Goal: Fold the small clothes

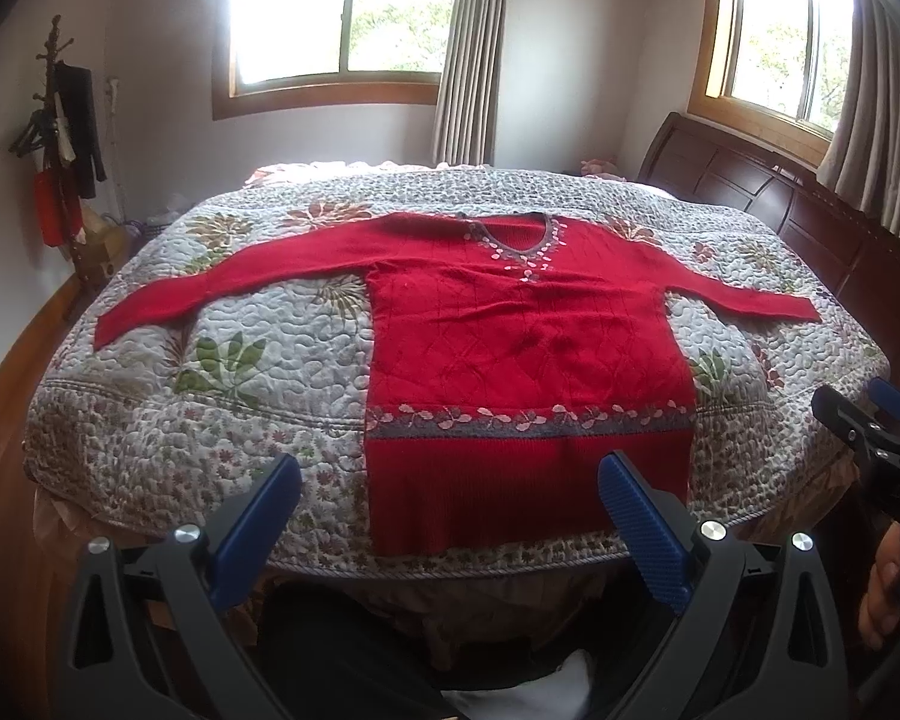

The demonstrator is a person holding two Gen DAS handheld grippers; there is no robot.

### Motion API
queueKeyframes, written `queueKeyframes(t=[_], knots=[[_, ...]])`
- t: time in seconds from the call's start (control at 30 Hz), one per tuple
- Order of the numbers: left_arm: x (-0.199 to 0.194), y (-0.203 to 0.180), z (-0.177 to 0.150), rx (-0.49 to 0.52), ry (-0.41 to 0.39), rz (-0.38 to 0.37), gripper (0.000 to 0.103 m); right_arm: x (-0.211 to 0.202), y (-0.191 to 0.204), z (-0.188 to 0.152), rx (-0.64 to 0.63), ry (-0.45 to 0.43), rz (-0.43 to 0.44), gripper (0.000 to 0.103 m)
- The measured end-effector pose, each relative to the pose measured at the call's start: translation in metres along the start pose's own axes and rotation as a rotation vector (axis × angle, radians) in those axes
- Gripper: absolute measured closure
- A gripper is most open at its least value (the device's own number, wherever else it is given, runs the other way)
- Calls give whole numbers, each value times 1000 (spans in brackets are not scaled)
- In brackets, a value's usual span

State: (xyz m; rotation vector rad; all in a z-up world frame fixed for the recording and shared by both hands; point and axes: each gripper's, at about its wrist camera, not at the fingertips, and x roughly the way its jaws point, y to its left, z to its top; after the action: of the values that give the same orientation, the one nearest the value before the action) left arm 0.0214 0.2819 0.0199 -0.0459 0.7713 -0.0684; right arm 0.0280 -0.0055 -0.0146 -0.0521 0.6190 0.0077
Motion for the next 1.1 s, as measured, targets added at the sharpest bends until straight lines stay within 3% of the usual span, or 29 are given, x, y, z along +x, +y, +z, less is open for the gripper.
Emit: queueKeyframes(t=[0.27,0.33,0.43,0.5,0.53,0.57,0.6,0.67,0.77,0.93,1.1], knots=[[36,-5,7,-12,64,-115,4,19,-15,3,-5,4,-21,3],[43,-10,10,-2,41,-103,4,29,-23,5,-15,-8,-35,3],[52,-16,17,-6,-35,-169,4,49,-48,8,-12,-61,-14,3],[63,-23,25,3,-53,-171,4,77,-78,14,29,-20,18,3],[71,-29,29,19,-54,-163,4,93,-98,19,76,19,37,5],[78,-35,33,41,-51,-159,4,109,-120,22,136,49,60,16],[85,-42,37,64,-48,-156,4,125,-145,25,204,81,84,43],[95,-55,44,91,-55,-168,4,161,-200,30,367,175,140,64],[109,-70,56,97,-49,-189,4,202,-285,38,581,206,178,63],[122,-87,64,125,-81,-208,4,250,-426,43,922,123,122,63],[138,-98,66,160,-79,-201,4,290,-518,33,1231,77,115,59]])
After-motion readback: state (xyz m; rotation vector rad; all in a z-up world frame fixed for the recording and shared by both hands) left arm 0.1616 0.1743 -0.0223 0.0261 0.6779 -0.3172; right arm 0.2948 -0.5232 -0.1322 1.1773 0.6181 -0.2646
